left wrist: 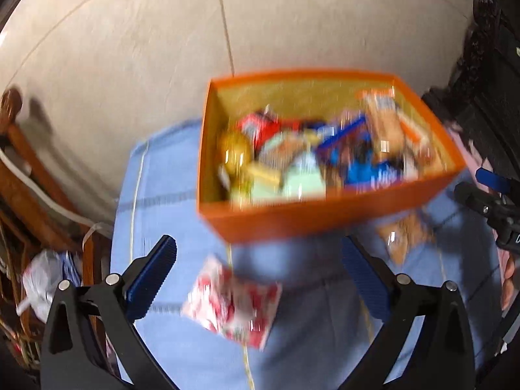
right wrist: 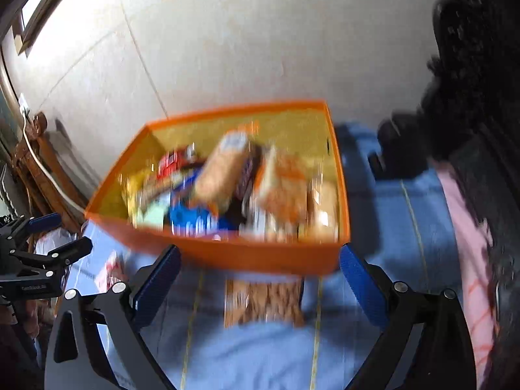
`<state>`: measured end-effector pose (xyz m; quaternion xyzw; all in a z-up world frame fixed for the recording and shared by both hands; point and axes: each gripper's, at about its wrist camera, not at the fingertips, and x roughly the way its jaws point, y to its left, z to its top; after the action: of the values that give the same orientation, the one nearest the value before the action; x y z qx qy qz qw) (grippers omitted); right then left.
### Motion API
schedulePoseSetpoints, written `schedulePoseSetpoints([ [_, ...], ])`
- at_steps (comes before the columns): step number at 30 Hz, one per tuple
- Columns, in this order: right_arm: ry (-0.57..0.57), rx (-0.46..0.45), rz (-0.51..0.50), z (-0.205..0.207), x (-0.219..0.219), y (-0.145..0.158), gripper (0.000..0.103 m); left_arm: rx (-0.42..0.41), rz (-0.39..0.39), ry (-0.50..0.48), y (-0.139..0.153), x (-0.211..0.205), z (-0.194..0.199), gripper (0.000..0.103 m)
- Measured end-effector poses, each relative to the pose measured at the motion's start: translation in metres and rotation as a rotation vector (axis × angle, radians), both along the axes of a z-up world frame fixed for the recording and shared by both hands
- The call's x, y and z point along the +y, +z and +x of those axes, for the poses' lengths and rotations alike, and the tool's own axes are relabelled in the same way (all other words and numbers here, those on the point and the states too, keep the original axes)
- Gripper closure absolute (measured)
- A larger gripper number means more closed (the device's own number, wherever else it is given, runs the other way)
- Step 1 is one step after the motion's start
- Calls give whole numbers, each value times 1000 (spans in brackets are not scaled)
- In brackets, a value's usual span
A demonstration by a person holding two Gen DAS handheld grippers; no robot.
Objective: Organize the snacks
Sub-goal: 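Withdraw both grippers from the box toward the remaining bags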
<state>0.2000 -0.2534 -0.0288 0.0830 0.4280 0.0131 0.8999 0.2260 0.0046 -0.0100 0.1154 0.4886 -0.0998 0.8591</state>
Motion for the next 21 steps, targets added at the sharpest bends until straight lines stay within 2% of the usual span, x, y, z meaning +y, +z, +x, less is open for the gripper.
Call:
schedulePoseSetpoints([
  [3,11,41,-20,-20,8,-14,5,43,14,32,-17,8,-24,4],
  [5,14,73,-21,-30,13,-24,5,74,-3,59,-23,14,-37,4],
  [12,-4,151,40,-67,19,-42,5,124,-39,88,-33,21,-72,4],
  [16,-3,157,18,-78,21,-44,4,141,-28,122,-41,25,-73,4],
  [21,-31,162,10,-69,16,-47,4,145,-15,148,-54,32,-64,4],
])
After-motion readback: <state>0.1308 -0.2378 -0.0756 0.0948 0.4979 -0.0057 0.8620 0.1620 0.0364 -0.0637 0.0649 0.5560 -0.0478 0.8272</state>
